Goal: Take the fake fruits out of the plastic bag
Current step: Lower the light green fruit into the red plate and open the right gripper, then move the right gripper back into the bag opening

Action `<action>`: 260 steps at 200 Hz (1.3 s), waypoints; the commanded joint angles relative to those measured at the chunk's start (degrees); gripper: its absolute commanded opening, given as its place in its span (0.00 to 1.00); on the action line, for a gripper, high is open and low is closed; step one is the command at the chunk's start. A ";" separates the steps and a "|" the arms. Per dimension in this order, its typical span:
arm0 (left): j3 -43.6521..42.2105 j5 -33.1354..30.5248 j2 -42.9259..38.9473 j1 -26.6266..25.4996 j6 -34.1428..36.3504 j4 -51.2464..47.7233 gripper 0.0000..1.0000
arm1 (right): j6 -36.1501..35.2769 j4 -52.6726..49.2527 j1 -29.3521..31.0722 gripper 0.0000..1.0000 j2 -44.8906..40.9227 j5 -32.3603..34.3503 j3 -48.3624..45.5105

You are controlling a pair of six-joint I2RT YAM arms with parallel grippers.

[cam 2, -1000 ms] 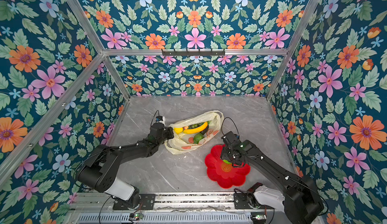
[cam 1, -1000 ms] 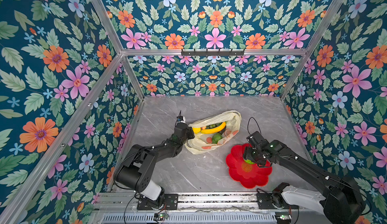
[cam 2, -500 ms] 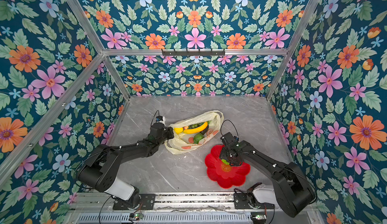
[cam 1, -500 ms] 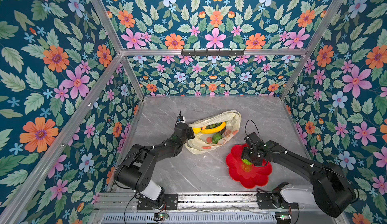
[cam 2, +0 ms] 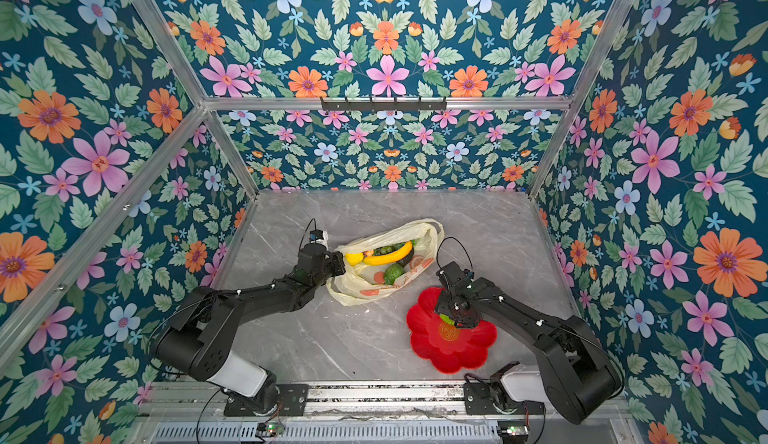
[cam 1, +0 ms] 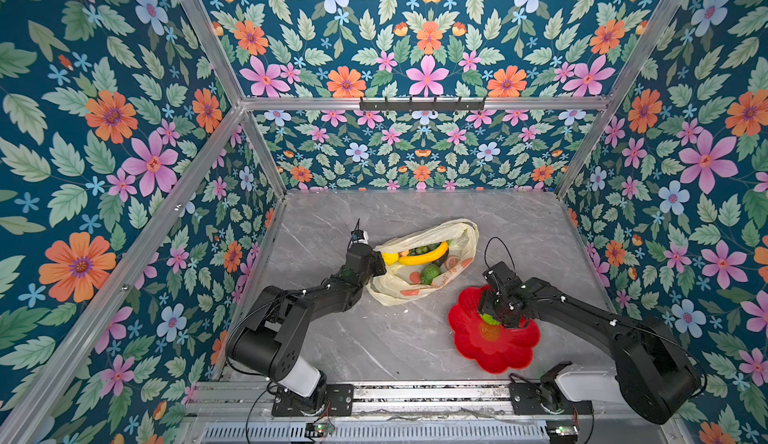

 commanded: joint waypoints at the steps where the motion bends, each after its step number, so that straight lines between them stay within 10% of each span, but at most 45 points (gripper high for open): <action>1: 0.15 -0.13 -0.24 -0.01 0.17 0.55 0.09 | 0.69 -1.95 0.05 0.78 -0.58 1.14 0.17; 134: 0.16 -0.06 -0.52 -0.06 0.17 0.55 0.09 | -0.75 -8.60 0.07 0.91 -4.76 3.43 3.62; 260: 0.39 -0.04 -0.47 -0.90 0.22 0.55 0.09 | -2.89 -7.35 5.64 0.80 0.50 1.66 24.67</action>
